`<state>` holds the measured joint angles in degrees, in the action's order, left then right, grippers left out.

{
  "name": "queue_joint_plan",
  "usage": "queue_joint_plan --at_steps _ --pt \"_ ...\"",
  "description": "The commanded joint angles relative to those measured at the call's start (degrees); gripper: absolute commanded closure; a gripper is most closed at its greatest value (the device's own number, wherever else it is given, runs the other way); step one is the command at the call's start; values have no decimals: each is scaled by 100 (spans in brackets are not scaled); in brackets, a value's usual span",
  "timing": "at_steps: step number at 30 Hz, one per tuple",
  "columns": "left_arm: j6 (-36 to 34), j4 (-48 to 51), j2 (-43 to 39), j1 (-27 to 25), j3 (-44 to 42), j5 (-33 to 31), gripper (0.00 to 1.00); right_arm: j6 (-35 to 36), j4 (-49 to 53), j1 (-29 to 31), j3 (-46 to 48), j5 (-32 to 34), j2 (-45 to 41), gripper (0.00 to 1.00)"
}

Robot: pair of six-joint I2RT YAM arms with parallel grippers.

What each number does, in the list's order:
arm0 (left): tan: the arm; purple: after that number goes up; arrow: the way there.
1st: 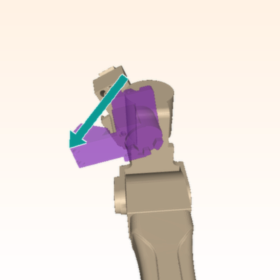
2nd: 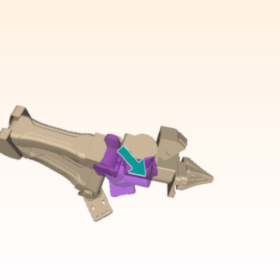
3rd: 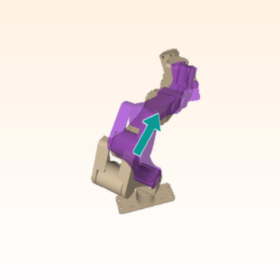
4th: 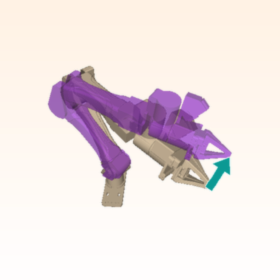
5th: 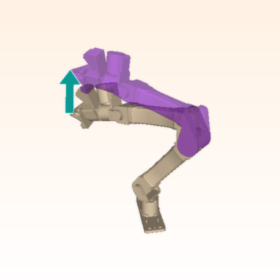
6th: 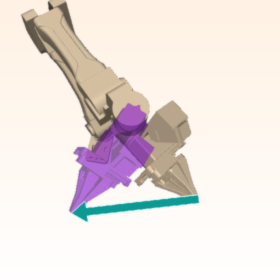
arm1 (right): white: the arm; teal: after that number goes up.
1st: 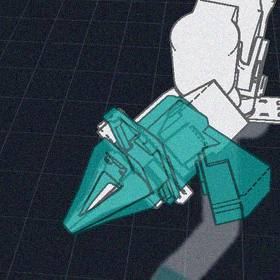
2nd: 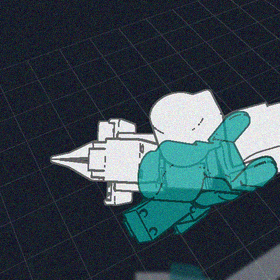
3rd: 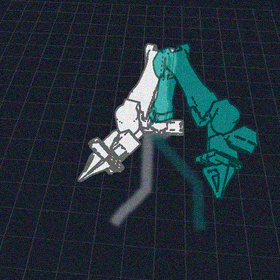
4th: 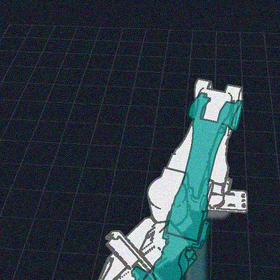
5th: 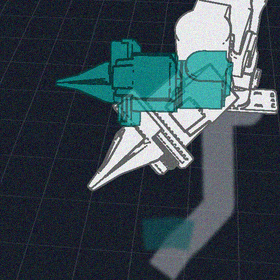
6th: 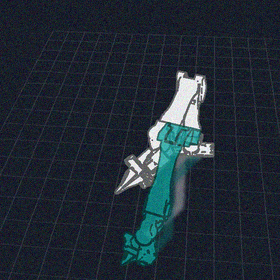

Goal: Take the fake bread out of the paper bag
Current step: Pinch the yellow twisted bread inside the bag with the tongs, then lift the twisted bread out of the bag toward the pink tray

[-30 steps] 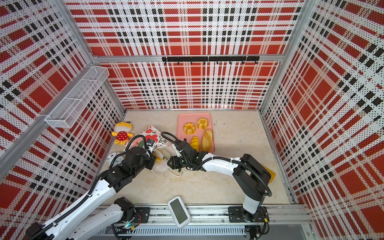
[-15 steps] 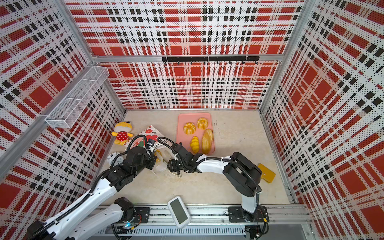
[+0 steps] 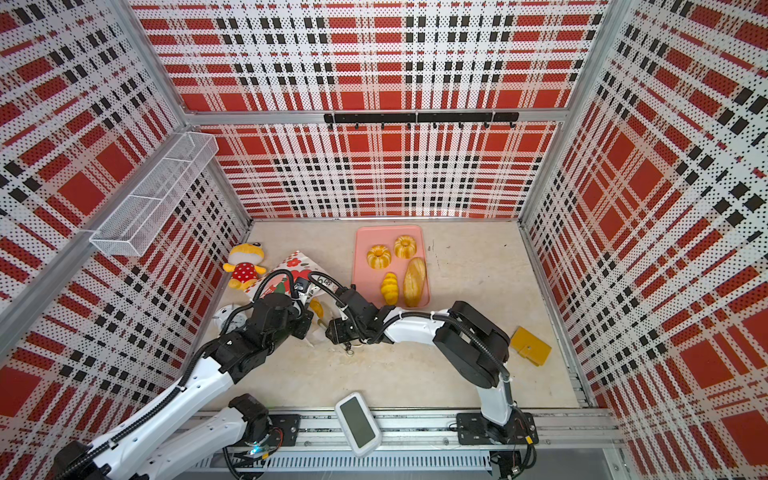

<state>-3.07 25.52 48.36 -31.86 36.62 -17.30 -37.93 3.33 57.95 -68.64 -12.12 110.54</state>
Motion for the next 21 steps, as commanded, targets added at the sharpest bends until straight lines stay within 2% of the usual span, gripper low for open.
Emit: queue_joint_plan --at_steps 1,4,6,11,14,21 --pt "54 78 -70 -21 -32 -35 100 -19 -131 32 -134 -80 47 63" --pt "52 76 -89 -23 -40 -40 100 -13 -34 34 -44 -36 -170 81" --pt "50 85 -84 -31 -41 -45 100 13 73 32 36 -26 -390 89" --pt "51 93 -106 -39 -41 -48 100 -12 340 32 361 -1 -1033 93" --pt "52 94 -113 -47 -40 -61 100 -86 449 32 597 42 -1376 100" --pt "232 28 -108 -54 16 1 100 -264 702 34 890 18 -1822 100"
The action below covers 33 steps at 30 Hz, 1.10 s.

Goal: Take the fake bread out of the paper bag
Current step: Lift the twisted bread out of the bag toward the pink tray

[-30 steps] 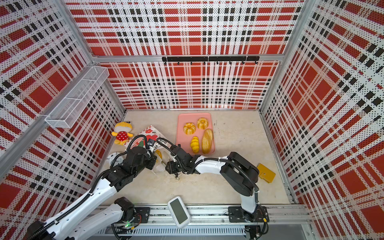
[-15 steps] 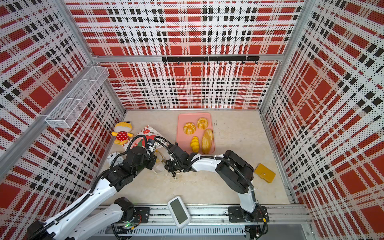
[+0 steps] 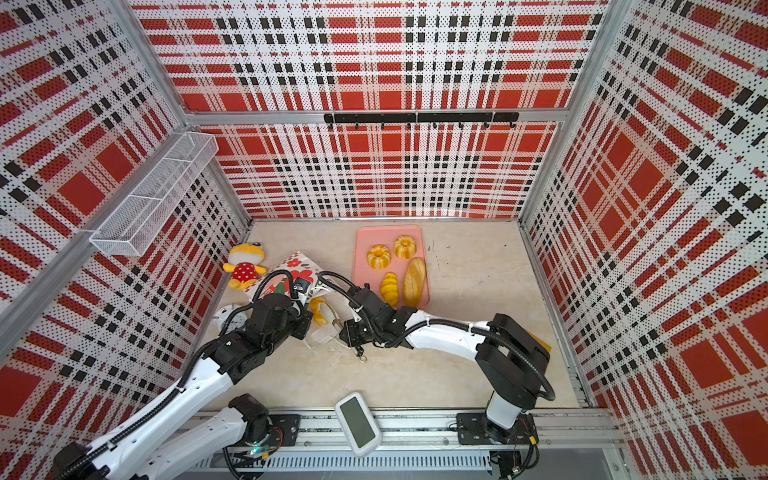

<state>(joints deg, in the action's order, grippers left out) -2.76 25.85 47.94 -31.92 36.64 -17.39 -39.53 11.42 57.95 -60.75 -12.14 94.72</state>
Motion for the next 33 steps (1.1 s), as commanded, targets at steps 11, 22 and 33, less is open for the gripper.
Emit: queue_joint_plan --at_steps 11,22,33 --pt "563 -375 270 210 425 -441 100 -174 1348 32 189 250 -1400 100" --pt "722 -1084 803 856 583 -423 100 -204 2034 32 332 393 -2422 100" --pt "768 -1296 1394 1320 817 91 100 -263 2752 19 397 769 -3557 100"
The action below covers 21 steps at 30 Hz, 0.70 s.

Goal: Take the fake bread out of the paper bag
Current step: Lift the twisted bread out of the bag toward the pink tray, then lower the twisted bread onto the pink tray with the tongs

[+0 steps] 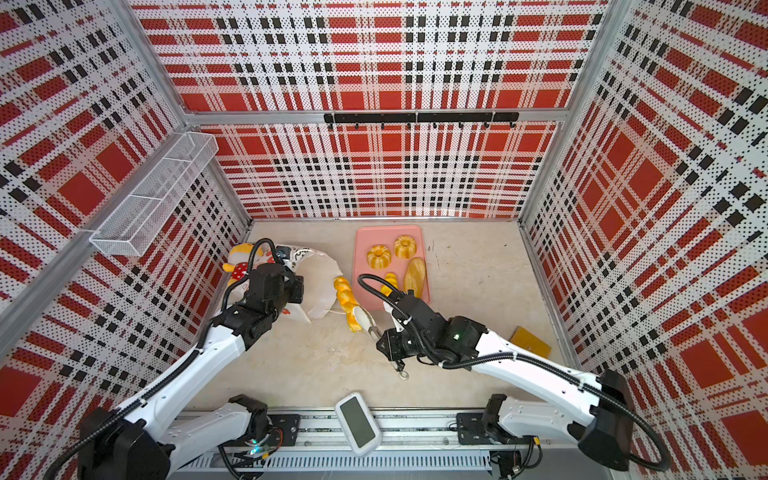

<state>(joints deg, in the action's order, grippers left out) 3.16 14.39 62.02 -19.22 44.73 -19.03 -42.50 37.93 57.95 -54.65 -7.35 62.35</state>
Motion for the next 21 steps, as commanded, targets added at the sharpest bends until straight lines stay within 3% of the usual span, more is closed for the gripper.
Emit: queue_joint_plan --at_steps 1,6,11,21 --pt "206 -139 -68 24 -81 327 100 81 327 -14 -323 401 -408 100" --pt "370 -23 -587 15 -492 589 100 313 822 -448 -821 440 -645 100" --pt "458 377 -1228 -198 -697 855 100 388 925 -687 -1367 727 -273 100" --pt "575 1199 -2085 -711 -764 892 100 262 -680 -1221 -1611 482 1452 100"
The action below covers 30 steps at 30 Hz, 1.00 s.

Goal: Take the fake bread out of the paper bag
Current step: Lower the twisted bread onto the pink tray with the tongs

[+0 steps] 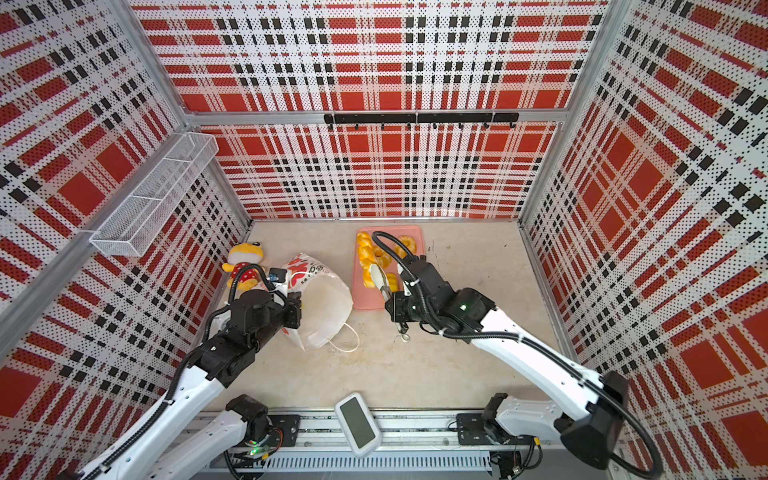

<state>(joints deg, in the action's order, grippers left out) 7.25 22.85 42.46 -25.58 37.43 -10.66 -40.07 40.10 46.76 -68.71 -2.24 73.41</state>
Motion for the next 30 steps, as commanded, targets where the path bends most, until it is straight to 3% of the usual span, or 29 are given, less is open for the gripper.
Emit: queue_joint_plan --at_steps 1,15,30 --pt "153 438 -166 -90 -34 50 100 -24 -1005 -146 -230 -12 541 100" --pt "589 1019 -825 -195 -219 -64 100 -265 -2452 -394 -674 -343 2671 100" --pt "585 849 -608 -201 -324 164 100 -172 -2665 -880 -844 -550 3381 100"
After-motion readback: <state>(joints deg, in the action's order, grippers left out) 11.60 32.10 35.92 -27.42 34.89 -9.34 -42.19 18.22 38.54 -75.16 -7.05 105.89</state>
